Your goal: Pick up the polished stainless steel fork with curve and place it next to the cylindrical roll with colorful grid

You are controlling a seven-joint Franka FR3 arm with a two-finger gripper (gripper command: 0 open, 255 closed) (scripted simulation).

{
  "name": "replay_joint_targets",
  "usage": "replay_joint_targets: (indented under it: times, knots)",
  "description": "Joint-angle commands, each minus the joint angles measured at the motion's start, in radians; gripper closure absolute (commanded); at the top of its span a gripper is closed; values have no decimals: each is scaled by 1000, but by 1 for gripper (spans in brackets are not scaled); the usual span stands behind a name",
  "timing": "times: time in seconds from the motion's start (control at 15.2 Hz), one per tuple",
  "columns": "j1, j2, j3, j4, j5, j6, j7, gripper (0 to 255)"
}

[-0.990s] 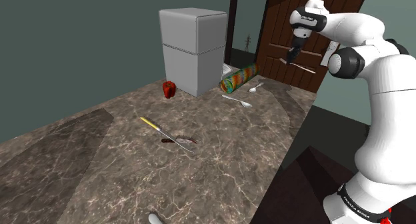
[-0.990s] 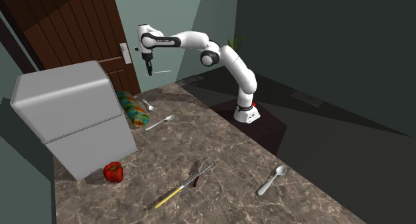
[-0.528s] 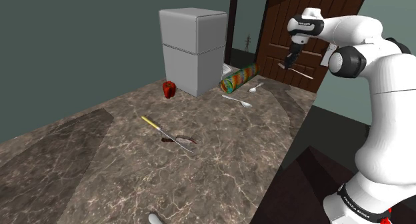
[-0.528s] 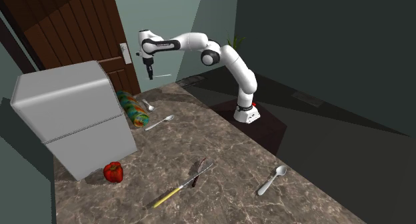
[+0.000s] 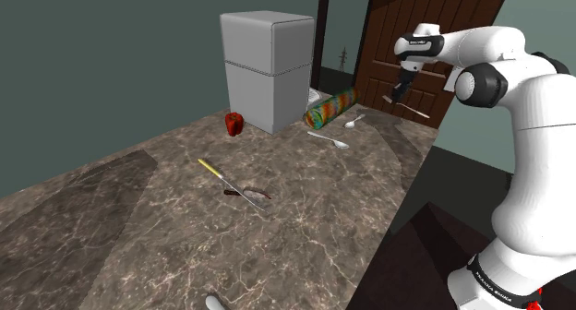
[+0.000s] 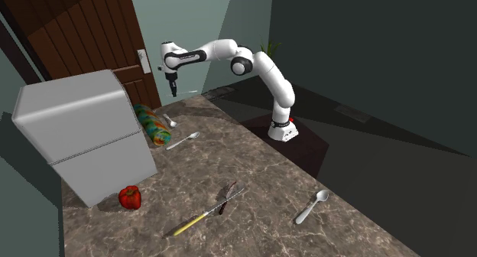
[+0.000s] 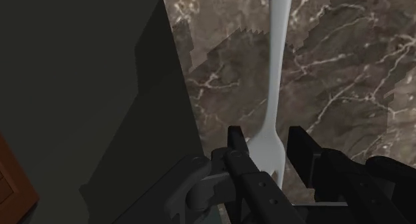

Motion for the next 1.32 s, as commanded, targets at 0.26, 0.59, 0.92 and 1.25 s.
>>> replay_joint_targets:
  times: [0.26,0.59,0.92,1.25]
  knots:
    - [4,9,2,-65,4,74,-8,255]
    - [6,24,5,-107,9,131,-14,255]
    - [6,35,6,-125,11,159,-17,255]
    - [6,35,6,-125,11,159,-17,255]
